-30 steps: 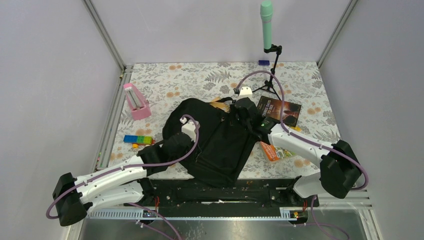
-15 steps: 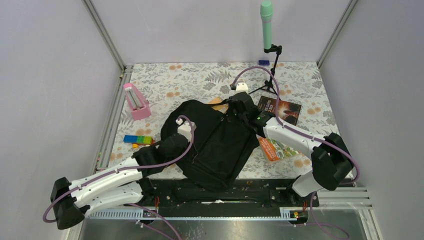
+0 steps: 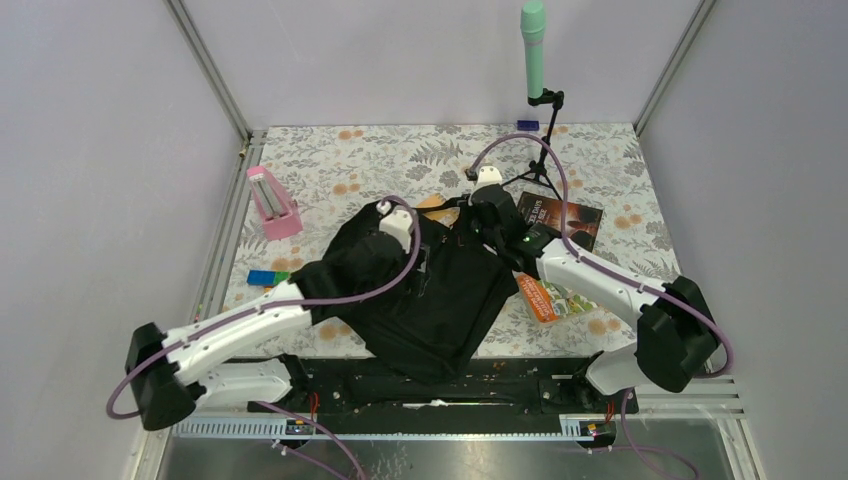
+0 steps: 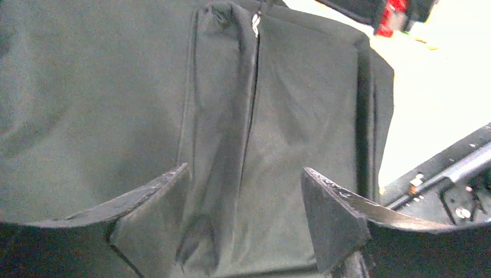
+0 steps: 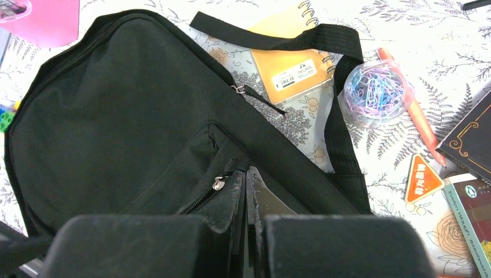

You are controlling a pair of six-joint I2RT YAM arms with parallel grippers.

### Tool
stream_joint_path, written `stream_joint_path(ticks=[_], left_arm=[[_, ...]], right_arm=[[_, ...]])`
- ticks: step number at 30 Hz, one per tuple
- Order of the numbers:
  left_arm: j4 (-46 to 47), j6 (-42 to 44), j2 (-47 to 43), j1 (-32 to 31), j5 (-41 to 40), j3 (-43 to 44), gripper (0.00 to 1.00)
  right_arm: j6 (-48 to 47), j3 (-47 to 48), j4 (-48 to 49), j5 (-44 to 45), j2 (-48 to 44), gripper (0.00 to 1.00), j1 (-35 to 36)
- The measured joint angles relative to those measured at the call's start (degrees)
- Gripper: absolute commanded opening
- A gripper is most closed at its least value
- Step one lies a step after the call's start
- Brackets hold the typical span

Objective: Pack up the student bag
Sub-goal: Unzip the student bag at the center of the board.

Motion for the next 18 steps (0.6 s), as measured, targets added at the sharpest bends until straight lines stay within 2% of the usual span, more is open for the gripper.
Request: stream_joint_path(ticks=[7,18], left_arm=[[0.4,2.8,12.6,3.4,-0.6,4.5,0.59],[-1.2,4.9,16.4,5.5,-1.0,6.8,0.49]], right_arm=[[0.0,-2.5,-0.3,-0.8,-2.7,0.00,0.0],[0.0,-3.8,0.2,-2.3,-4.6,0.00,0.2]])
